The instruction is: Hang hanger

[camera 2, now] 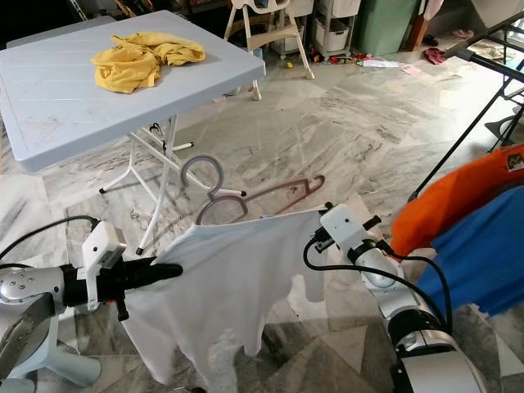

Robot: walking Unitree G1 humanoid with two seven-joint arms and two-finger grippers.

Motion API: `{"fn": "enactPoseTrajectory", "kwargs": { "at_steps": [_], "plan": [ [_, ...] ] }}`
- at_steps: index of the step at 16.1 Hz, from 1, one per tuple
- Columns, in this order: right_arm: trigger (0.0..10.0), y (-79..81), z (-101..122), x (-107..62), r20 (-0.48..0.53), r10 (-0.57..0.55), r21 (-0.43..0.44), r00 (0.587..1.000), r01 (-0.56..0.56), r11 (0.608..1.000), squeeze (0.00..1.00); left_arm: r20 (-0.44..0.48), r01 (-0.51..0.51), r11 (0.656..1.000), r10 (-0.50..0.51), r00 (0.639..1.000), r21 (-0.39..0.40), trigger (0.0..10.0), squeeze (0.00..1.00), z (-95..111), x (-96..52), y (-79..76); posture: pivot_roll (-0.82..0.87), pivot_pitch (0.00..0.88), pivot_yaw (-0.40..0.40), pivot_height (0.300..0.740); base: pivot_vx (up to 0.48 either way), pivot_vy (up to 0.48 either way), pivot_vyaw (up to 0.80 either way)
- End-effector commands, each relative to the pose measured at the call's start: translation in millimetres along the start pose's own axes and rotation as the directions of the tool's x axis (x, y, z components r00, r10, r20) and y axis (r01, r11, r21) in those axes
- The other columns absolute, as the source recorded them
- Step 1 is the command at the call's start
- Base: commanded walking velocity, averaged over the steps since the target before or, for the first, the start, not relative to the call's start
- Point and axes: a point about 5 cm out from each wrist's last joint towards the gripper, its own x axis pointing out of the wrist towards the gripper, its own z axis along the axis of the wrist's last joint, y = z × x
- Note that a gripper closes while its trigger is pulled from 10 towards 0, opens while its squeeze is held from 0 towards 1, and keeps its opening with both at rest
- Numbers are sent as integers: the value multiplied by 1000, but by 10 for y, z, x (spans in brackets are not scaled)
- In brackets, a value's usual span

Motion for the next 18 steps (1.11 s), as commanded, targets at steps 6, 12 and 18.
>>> {"fn": "enactPoseTrajectory", "kwargs": {
  "at_steps": [6,12,18],
  "plan": [
    [0,-359,243,111,76,-111,-87,991,117,989,0,-65,18,995,-24,998,-96,0,0,-232,-78,-114,-10,91,26,740,0,0,0],
    [0,-444,449,198,156,-126,-114,980,144,983,0,-112,110,980,-130,985,-168,0,0,-329,-93,-252,-11,91,28,740,0,0,0],
    [0,-389,549,242,207,-82,-74,975,99,992,0,-190,138,977,-168,967,-162,0,0,-416,-103,-273,-13,93,32,740,0,0,0]
  ]
}}
